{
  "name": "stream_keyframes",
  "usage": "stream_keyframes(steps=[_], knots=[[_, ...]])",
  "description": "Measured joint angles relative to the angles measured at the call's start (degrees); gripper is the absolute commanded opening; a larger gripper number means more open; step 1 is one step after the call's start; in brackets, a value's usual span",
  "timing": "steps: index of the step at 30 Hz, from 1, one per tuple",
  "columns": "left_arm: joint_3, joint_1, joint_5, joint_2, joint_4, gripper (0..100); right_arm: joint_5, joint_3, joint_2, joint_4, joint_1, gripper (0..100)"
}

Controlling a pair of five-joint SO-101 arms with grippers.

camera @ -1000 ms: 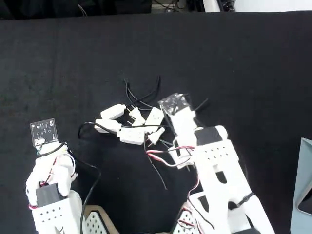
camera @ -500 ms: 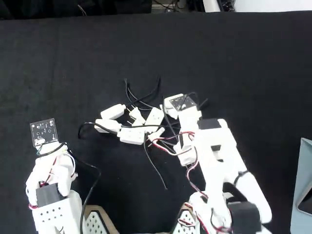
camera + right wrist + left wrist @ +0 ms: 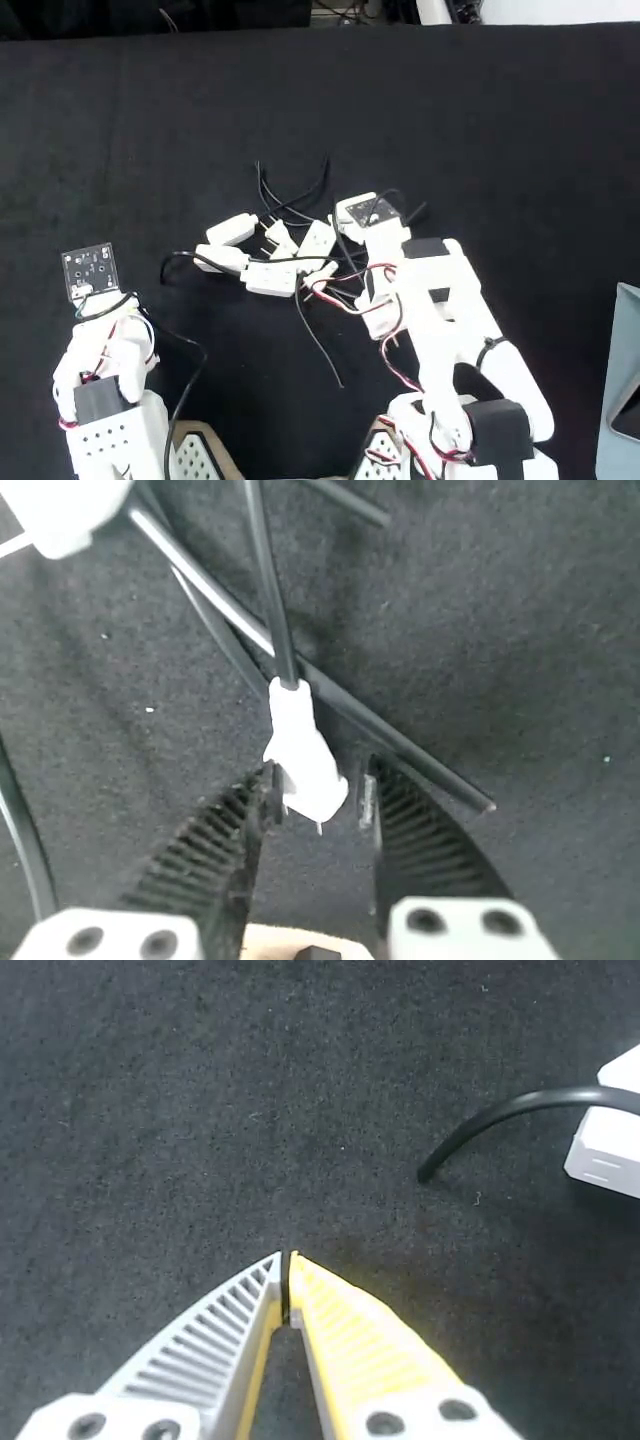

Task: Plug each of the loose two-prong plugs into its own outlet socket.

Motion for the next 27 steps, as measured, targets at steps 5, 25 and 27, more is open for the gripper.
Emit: stream_keyframes(steps=[5, 25, 27], knots=[[0.0, 0.0, 0.0, 0.0, 0.0, 3, -0.1, 0.0, 0.0, 0.1, -2.4, 13.0], [0.0, 0.0, 0.0, 0.0, 0.0, 3, -4.1, 0.0, 0.1, 0.1, -7.8, 1.6], [0.0, 0.0, 0.0, 0.0, 0.0, 3, -4.1, 0.0, 0.1, 0.1, -8.4, 1.7]])
